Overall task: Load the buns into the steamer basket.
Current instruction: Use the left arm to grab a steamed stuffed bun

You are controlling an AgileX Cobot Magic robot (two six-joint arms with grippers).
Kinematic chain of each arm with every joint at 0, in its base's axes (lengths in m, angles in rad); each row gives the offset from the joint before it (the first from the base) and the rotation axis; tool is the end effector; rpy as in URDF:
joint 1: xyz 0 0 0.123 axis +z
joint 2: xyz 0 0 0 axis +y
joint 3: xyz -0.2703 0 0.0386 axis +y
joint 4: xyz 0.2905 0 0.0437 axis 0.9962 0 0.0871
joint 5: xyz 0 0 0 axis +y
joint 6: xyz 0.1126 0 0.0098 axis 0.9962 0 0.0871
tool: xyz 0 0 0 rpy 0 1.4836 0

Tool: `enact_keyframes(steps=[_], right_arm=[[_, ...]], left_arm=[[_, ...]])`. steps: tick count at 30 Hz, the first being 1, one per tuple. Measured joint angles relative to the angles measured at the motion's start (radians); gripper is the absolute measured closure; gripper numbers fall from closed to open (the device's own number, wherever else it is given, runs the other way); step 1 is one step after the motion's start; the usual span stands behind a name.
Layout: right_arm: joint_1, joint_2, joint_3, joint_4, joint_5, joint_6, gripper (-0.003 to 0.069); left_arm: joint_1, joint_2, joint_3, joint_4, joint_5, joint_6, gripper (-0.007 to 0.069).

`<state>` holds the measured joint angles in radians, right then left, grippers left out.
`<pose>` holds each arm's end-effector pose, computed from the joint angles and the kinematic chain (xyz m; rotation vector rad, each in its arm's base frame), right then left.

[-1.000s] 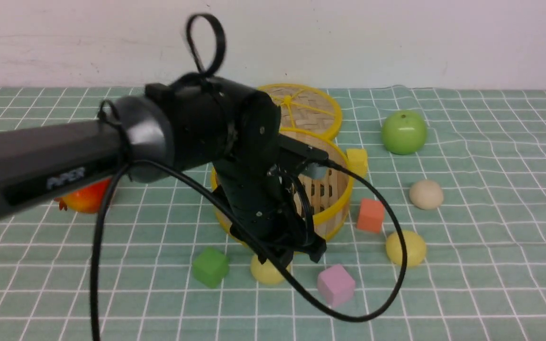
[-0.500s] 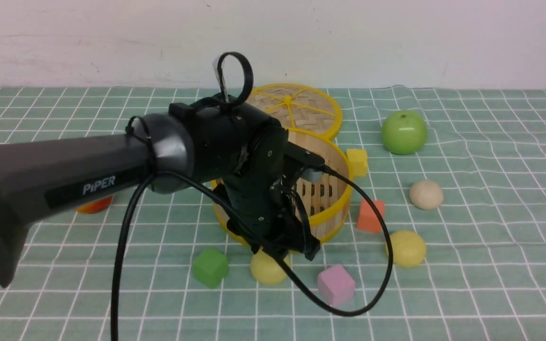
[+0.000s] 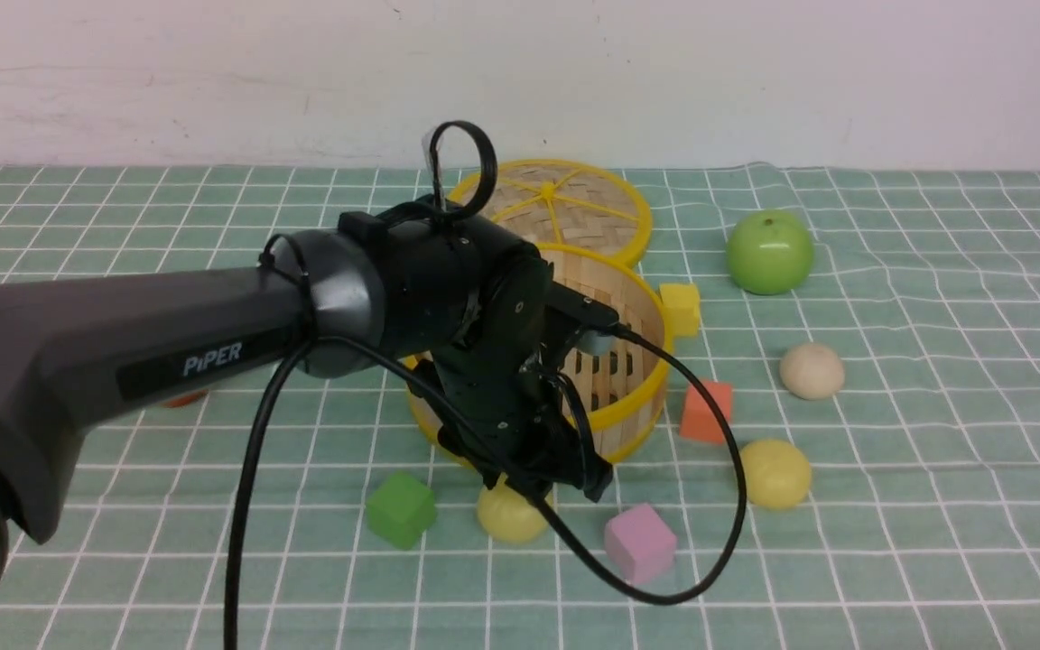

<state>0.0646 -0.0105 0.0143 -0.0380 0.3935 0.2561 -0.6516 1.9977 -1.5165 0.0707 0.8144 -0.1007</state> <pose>0.1274 0.0066 0.1669 0.1572 1.8781 0.1822 0.3732 -0.2773 0.1518 0.8085 2.6606 -0.1091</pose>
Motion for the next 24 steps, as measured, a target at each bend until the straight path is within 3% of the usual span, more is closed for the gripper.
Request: enact_keyframes(steps=[14,16,21,24], right_arm=[[0.000,0.000,0.000,-0.001,0.000,0.000,0.0419],[0.000,0.000,0.000,-0.001,0.000,0.000,0.0419],[0.000,0.000,0.000,-0.001,0.000,0.000,0.0419],[0.000,0.000,0.000,-0.001,0.000,0.000,0.0419]], left_arm=[[0.000,0.039,0.000,0.031,-0.026,-0.041,0.0323],[0.000,0.039,0.000,0.031,-0.026,-0.041,0.0364],[0.000,0.038,0.000,0.020,0.001,-0.042,0.0603],[0.000,0.031,0.000,-0.001,0.014,-0.042,0.0636]])
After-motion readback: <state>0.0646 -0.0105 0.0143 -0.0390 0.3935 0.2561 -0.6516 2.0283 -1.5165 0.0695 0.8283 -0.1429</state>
